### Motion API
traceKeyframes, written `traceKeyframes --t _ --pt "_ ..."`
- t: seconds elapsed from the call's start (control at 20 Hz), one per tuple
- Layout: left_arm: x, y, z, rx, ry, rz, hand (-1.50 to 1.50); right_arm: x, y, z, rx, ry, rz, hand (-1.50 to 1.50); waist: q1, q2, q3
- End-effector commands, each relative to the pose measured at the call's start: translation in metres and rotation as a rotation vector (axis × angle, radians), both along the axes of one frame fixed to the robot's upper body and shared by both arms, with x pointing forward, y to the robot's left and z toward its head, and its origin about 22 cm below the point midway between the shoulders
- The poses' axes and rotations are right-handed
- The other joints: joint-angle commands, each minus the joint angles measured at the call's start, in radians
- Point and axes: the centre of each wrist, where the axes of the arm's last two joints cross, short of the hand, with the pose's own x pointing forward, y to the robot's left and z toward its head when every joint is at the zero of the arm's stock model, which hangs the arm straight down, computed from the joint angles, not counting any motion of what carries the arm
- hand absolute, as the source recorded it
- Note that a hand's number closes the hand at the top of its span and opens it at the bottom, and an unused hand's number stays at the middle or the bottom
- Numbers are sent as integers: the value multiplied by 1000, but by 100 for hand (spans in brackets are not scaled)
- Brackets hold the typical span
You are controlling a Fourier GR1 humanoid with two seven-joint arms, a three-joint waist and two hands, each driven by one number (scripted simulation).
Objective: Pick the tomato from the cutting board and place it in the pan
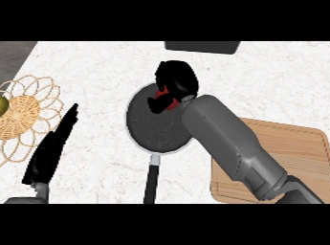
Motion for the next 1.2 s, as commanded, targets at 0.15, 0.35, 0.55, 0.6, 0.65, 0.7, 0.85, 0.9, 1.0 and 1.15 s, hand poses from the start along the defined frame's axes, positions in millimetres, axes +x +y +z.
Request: traceKeyframes --t 0.15,0.35,0.55,0.6,0.65,0.7,0.85,0.9,1.0,1.15 --pt "8 -14 5 7 -12 -43 0 0 -23 -35 224 316 -106 -150 35 12 2" --pt "15 -15 12 6 -23 -69 0 -5 -30 -49 380 392 -117 -150 49 16 3" --pt "8 -14 0 9 -1 -41 0 -2 -24 -33 548 220 -124 -150 42 9 3" --pt "7 -9 0 -7 4 -57 0 2 -24 -28 580 171 -136 -150 51 14 3" --pt "17 -24 7 -8 -7 -32 0 5 -19 -16 613 137 -134 -150 41 12 3" --pt "11 -18 7 -7 -19 -53 0 0 -24 -31 633 112 -179 -150 46 8 3" --pt "12 -18 5 -10 -1 -48 0 9 -25 -17 749 59 -265 -150 36 10 3" --pt "3 -5 7 -7 -7 -44 0 12 -26 -15 761 54 -284 -150 28 3 2" --pt "5 -3 2 9 -9 -8 0 16 -37 -22 816 13 -364 -150 9 7 2" --pt "-1 1 -1 7 14 21 0 21 -42 -19 872 9 -439 -150 -24 -6 1"
